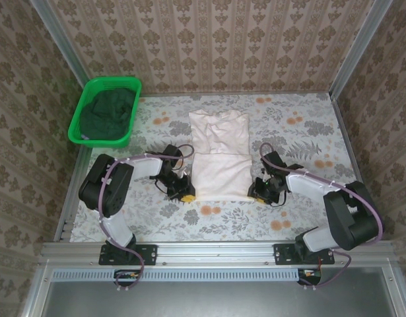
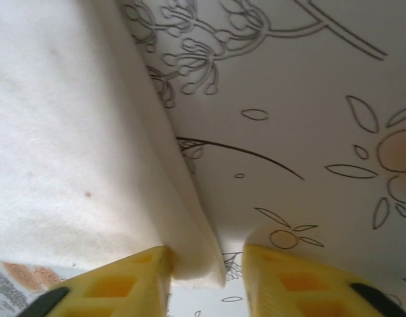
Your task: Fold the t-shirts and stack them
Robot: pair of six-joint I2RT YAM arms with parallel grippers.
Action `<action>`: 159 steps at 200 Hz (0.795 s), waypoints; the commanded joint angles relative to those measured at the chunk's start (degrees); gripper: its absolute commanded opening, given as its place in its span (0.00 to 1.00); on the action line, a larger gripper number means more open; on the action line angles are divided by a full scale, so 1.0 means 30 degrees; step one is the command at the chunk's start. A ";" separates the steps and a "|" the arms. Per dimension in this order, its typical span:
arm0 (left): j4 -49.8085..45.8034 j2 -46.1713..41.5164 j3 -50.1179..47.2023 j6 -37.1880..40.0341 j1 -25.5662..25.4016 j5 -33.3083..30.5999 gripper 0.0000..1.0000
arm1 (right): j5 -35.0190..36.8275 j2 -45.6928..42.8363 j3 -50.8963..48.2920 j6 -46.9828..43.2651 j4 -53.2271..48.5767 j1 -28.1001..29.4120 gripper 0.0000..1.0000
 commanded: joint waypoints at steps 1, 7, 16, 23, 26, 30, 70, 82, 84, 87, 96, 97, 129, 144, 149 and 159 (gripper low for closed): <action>-0.0073 0.0456 0.0688 0.0496 -0.0013 -0.0741 0.01 | -0.0366 0.0969 -0.0083 -0.0054 -0.0177 0.0187 0.28; -0.0160 0.0491 0.0784 0.0543 -0.0013 -0.0835 0.00 | -0.0319 0.0911 -0.0054 -0.0155 -0.0111 0.0204 0.23; -0.0361 0.0553 0.0942 0.0665 -0.0013 -0.0955 0.00 | -0.0240 0.0809 -0.0013 -0.0255 -0.0096 0.0188 0.16; -0.0486 0.0593 0.1054 0.0761 -0.0016 -0.1036 0.00 | -0.0138 0.0726 0.0040 -0.0288 -0.0087 0.0187 0.12; -0.0551 0.0614 0.1104 0.0803 0.0001 -0.1073 0.00 | -0.0121 0.0654 0.0046 -0.0289 -0.0100 0.0193 0.10; -0.0604 0.0629 0.1124 0.0858 -0.0010 -0.1083 0.00 | -0.0091 0.0589 0.0073 -0.0291 -0.0098 0.0195 0.08; -0.1905 0.0462 0.1247 0.1798 -0.0013 -0.2236 0.00 | -0.0395 0.0089 0.0166 -0.0311 -0.0465 0.0160 0.00; -0.2513 0.0296 0.1124 0.2337 -0.0014 -0.2585 0.00 | -0.0410 -0.0084 0.0084 -0.0347 -0.0724 0.0149 0.00; -0.2590 0.0261 0.1105 0.2402 -0.0013 -0.2637 0.00 | -0.0414 -0.0127 0.0064 -0.0370 -0.0777 0.0154 0.00; -0.2726 0.0214 0.1026 0.2517 -0.0013 -0.2683 0.00 | -0.0453 -0.0149 0.0034 -0.0376 -0.0841 0.0156 0.00; -0.3116 0.0042 0.0872 0.2781 -0.0035 -0.2824 0.00 | -0.0589 -0.0303 -0.0108 -0.0406 -0.1035 0.0163 0.00; -0.3159 0.0028 0.0839 0.2812 -0.0024 -0.2817 0.00 | -0.0609 -0.0315 -0.0133 -0.0406 -0.1052 0.0174 0.00; -0.3968 -0.1095 -0.0115 0.3193 -0.0170 -0.2258 0.00 | -0.1424 -0.1793 -0.1052 -0.0158 -0.1387 0.0199 0.00; -0.4509 -0.1802 -0.0492 0.3409 -0.0381 -0.1757 0.00 | -0.1998 -0.2828 -0.1540 0.0065 -0.2308 0.0295 0.00; -0.4734 -0.2058 -0.0605 0.3498 -0.0486 -0.1609 0.00 | -0.2234 -0.3318 -0.1745 0.0193 -0.2422 0.0395 0.00; -0.5123 -0.2509 -0.0935 0.3575 -0.0694 -0.1350 0.00 | -0.2564 -0.4308 -0.2131 0.0648 -0.2684 0.0734 0.00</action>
